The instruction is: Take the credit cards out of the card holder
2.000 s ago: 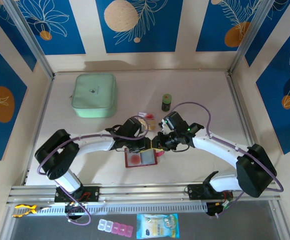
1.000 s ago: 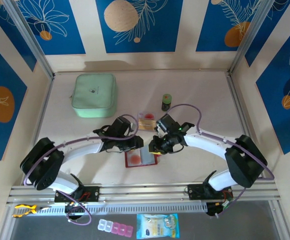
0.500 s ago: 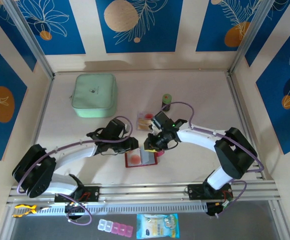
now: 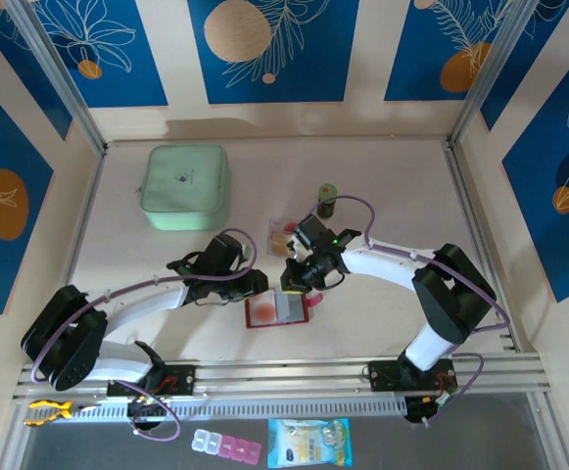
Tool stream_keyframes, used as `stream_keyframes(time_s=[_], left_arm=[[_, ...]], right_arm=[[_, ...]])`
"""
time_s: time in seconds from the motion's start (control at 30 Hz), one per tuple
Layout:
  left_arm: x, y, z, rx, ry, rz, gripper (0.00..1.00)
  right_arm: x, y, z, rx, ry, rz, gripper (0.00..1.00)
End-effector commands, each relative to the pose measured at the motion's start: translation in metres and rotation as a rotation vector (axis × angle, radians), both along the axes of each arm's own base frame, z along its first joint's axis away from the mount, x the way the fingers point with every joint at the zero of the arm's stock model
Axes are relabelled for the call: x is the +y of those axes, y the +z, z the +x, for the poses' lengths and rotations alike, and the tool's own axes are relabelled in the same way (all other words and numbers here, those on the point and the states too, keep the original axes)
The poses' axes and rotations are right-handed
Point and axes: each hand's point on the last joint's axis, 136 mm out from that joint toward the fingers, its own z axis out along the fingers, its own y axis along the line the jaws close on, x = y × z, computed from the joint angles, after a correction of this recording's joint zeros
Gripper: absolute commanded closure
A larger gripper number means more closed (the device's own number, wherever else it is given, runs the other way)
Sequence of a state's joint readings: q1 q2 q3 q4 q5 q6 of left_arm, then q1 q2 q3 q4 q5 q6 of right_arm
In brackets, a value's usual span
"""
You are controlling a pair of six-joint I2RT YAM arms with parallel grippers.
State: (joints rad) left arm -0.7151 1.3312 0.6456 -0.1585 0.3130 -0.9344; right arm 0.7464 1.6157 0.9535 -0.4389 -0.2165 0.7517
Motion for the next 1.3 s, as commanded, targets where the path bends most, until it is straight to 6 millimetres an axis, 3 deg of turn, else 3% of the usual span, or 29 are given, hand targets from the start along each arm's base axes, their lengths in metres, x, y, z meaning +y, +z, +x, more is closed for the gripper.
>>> stream_keyframes(time_s=[0.0,0.4,0.67,0.87,1.13,1.27], left_arm=[[0.007,-0.003,-0.002,0.010,0.009,0.016,0.63],[0.018,-0.017,-0.008,0.040,0.010,0.070,0.62],[0.021,-0.028,-0.013,0.065,0.005,0.084,0.63],[0.024,-0.030,-0.013,0.063,0.004,0.098,0.63],[0.023,-0.032,-0.015,0.072,-0.006,0.096,0.69],[0.020,-0.030,-0.016,0.075,-0.016,0.080,0.75]], right_arm=[[-0.011,-0.002,-0.001,-0.022,0.015,-0.067,0.93],[-0.036,-0.034,0.004,-0.039,0.047,-0.236,0.95],[-0.046,-0.049,0.005,-0.053,0.071,-0.347,0.90],[-0.051,-0.043,0.006,-0.093,0.095,-0.437,0.78],[-0.059,-0.022,0.008,-0.143,0.100,-0.518,0.74],[-0.054,-0.009,0.007,-0.152,0.097,-0.491,0.74]])
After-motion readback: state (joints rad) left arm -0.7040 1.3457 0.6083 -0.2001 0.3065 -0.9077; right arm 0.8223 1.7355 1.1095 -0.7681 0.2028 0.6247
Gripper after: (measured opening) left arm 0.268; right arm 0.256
